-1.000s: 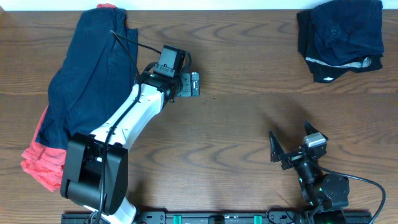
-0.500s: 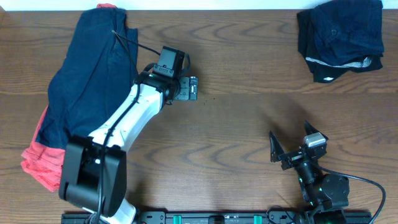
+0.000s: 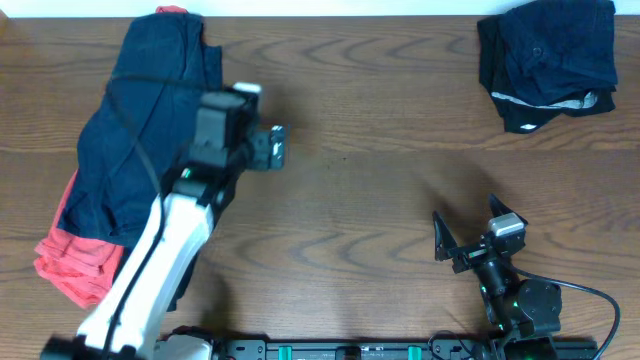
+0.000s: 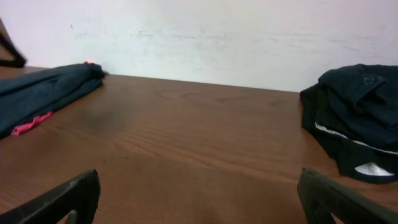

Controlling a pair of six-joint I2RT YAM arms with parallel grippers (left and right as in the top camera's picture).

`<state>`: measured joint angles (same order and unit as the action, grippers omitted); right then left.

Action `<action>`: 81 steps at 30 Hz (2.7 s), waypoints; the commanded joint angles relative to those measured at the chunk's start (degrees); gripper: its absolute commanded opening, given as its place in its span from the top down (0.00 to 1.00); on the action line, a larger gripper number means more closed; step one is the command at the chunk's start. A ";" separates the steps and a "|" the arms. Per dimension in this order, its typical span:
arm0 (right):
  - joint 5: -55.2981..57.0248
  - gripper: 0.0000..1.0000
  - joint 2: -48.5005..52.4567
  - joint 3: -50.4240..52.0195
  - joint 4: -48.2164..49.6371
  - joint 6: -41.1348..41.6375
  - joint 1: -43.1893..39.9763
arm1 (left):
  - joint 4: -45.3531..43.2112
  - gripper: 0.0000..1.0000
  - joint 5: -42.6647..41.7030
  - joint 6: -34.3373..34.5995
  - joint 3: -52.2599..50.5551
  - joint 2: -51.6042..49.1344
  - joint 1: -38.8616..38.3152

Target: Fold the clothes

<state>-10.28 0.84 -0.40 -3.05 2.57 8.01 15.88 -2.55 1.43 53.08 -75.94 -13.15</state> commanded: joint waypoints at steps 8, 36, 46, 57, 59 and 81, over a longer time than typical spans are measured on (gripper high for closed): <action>-0.26 0.01 -0.46 0.09 -0.24 0.13 -0.11 | -9.81 0.02 -0.02 3.54 -23.34 23.06 8.04; -0.26 0.01 -0.46 0.09 -0.24 0.13 -0.11 | -14.01 0.02 -4.48 3.76 -50.53 65.31 18.29; -0.26 0.01 -0.46 0.09 -0.24 0.13 -0.11 | -19.02 0.02 -4.52 3.78 -52.85 71.60 19.98; -0.26 0.01 -0.46 0.09 -0.24 0.13 -0.11 | -14.53 0.02 -4.50 3.76 -52.85 75.87 20.52; -0.26 0.01 -0.46 0.09 -0.22 0.13 -0.11 | -13.49 0.02 -4.50 3.76 -52.85 75.87 20.52; -0.26 0.01 -0.46 0.09 -0.24 0.13 -0.11 | -12.33 0.02 -4.48 3.76 -52.85 75.71 20.52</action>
<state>-10.33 0.82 -0.40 -3.09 2.55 8.01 1.02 -5.98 4.69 0.78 -0.62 7.07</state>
